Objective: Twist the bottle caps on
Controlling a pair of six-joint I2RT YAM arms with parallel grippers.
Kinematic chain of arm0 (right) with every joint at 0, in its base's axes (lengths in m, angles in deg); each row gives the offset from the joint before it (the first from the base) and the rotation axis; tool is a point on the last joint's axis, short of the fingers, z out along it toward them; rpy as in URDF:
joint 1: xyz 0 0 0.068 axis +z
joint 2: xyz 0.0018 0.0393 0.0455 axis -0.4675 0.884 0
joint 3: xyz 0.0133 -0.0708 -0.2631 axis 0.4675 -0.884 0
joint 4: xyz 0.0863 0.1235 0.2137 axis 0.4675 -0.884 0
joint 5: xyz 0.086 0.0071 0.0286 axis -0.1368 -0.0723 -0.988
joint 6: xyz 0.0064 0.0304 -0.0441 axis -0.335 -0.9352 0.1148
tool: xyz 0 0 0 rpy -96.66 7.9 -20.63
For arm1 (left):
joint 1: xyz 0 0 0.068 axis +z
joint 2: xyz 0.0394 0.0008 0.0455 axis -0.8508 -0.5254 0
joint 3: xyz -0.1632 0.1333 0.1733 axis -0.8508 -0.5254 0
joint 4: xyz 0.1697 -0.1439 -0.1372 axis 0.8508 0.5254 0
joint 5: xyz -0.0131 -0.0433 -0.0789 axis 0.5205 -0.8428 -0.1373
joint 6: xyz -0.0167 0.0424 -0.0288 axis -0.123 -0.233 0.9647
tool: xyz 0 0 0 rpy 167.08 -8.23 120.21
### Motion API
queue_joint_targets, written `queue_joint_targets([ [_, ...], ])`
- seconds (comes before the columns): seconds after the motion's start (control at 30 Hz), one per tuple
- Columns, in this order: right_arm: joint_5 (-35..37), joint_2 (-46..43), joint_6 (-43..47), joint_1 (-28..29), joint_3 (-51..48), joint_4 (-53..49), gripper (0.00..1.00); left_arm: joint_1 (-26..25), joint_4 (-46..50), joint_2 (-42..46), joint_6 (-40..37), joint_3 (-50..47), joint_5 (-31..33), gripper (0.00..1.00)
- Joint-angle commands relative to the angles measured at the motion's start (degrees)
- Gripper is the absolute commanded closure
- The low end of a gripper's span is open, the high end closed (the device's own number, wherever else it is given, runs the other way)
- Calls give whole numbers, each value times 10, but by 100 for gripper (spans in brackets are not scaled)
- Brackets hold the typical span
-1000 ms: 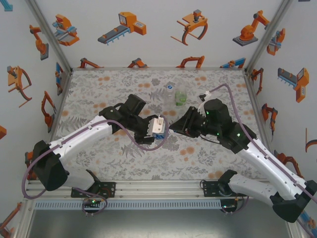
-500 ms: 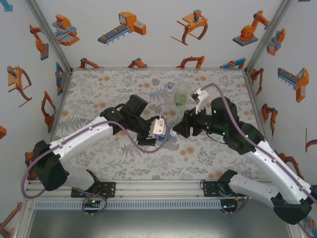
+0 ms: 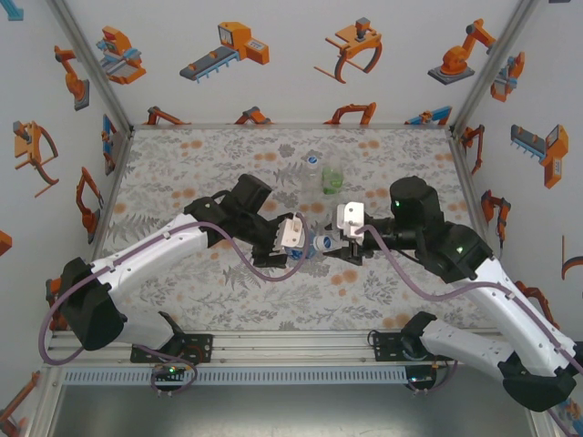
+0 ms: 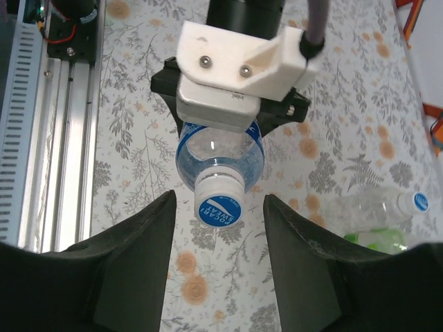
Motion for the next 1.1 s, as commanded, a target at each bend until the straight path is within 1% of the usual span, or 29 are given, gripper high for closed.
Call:
queue_joint_targets([
  [0.0,-37,2,68,1,-8,-13,52,-1,-3,10,-11,15,-20,100],
  [0.13,-34,3,69,1,-16,-11,57,0,-3,11,-11,16,-20,100],
  [0.5,-17,7,65,1,-26,-11,61,0,-2,11,-12,16,-19,100],
  [0.6,-5,7,52,1,-27,-10,66,0,-2,11,-12,16,-19,100],
  [0.7,11,3,8,1,-30,0,73,0,-3,10,-11,16,-20,100],
  [0.8,36,-1,-96,1,-38,36,81,0,-3,10,-11,16,-22,100],
  [0.93,125,-8,-366,1,-65,113,93,0,-2,11,-11,16,-21,100],
  [1.0,172,-11,-485,1,-72,121,98,0,-3,11,-11,16,-22,100],
  [1.07,230,-17,-603,1,-72,105,99,0,-3,11,-11,17,-23,100],
])
